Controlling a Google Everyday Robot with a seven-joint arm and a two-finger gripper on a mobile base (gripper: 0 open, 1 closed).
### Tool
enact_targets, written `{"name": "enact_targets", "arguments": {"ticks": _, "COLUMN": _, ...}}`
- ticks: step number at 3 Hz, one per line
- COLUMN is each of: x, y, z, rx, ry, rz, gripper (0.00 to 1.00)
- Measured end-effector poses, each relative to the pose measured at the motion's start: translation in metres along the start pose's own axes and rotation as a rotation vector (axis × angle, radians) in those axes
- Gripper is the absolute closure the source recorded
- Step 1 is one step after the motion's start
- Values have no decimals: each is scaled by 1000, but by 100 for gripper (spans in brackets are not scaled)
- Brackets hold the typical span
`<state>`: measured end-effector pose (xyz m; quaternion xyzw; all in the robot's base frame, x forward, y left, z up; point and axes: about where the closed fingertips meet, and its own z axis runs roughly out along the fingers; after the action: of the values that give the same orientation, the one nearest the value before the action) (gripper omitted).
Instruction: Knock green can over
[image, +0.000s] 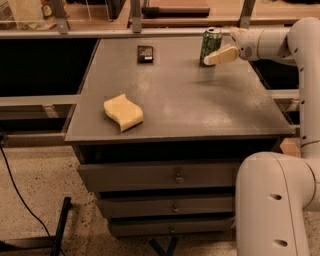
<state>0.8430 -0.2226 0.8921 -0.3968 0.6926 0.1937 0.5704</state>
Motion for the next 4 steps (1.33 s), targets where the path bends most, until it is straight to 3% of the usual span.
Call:
{"name": "enact_targets", "arguments": {"ticks": 1, "x": 0, "y": 0, "z": 21, "rx": -1, "ry": -49, "rz": 19, "gripper": 0}}
{"name": "enact_targets", "arguments": {"ticks": 2, "x": -1, "y": 0, "z": 24, "rx": -1, "ry": -55, "rz": 21, "gripper": 0}}
{"name": "enact_targets", "arguments": {"ticks": 4, "x": -1, "y": -5, "z": 26, "rx": 17, "ry": -61, "rz": 27, "gripper": 42}}
